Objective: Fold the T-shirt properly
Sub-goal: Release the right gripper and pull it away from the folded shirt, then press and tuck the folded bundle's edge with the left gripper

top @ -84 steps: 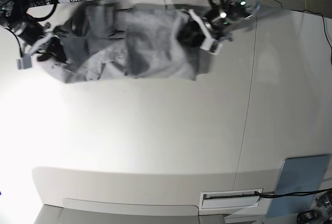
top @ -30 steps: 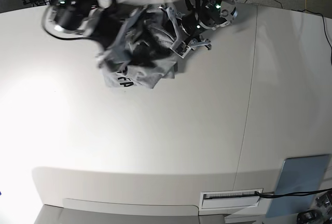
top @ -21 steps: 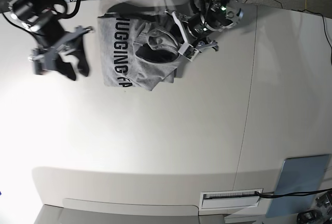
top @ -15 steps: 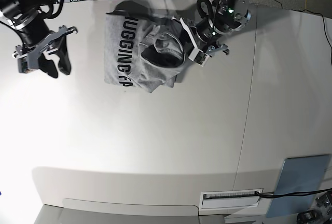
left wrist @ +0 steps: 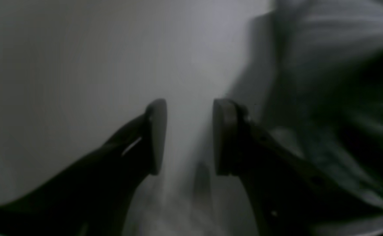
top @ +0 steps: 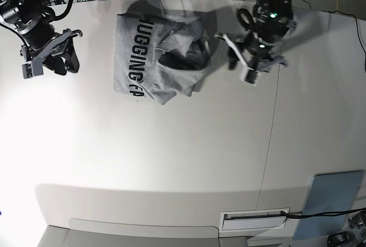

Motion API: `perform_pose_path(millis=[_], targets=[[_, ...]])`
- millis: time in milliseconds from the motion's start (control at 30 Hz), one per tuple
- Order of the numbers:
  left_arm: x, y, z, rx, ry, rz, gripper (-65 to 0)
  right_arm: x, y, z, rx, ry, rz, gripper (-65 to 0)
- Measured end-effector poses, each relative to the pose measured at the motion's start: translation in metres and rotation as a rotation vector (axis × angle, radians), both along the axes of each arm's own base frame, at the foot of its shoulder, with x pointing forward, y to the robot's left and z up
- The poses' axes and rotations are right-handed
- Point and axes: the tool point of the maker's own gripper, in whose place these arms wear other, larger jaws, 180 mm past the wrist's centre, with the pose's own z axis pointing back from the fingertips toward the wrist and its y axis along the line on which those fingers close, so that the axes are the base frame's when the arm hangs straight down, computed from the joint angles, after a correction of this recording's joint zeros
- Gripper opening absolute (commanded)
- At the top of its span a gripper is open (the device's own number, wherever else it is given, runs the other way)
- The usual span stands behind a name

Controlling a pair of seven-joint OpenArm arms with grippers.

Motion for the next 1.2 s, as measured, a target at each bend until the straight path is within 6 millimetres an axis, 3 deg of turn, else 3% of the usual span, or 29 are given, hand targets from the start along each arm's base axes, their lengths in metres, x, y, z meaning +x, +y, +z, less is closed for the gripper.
perform_pose_path(millis=[100, 267, 333, 633, 800, 867, 967, 1033, 1133, 1200], targets=[[0.002, 0.009, 0.006, -0.073, -0.017, 0.025, -40.5, 0.000, -0.001, -0.001, -0.003, 0.004, -0.003, -42.7], [-0.010, -0.055, 0.045, -0.348, -0.144, -0.305, -40.5, 0.000, -0.001, -0.001, -0.003, 0.004, -0.003, -42.7], [-0.012, -0.071, 0.056, -0.403, -0.183, -0.356, -40.5, 0.000, -0.001, -0.001, -0.003, 0.005, -0.003, -42.7], [-0.007, -0.135, 0.059, -0.259, -0.214, -0.584, -40.5, 0.000, -0.001, -0.001, -0.003, 0.005, -0.003, -42.7], [-0.004, -0.156, 0.036, -0.084, -0.187, -0.627, -40.6, -0.002, -0.001, -0.003, -0.006, 0.019, -0.001, -42.7], [-0.001, -0.153, 0.028, -0.015, -0.187, -0.636, -44.4, -0.003, -0.001, -0.004, -0.007, 0.025, 0.000, -42.7], [0.009, -0.141, 0.029, 0.027, -0.216, -0.594, -63.7, -0.003, -0.001, -0.004, -0.007, 0.026, 0.000, -42.7], [0.027, -0.125, 0.033, 0.033, -0.235, -0.470, -65.0, -0.003, -0.001, -0.004, -0.007, 0.026, 0.000, -42.7], [0.068, -0.073, 0.049, 0.040, -0.289, -0.154, -65.0, -0.003, -0.001, -0.004, -0.008, 0.026, 0.000, -42.7], [0.081, -0.033, 0.050, 0.088, -0.272, -0.037, -65.0, -0.003, -0.001, -0.004, -0.008, 0.026, 0.000, -42.7]])
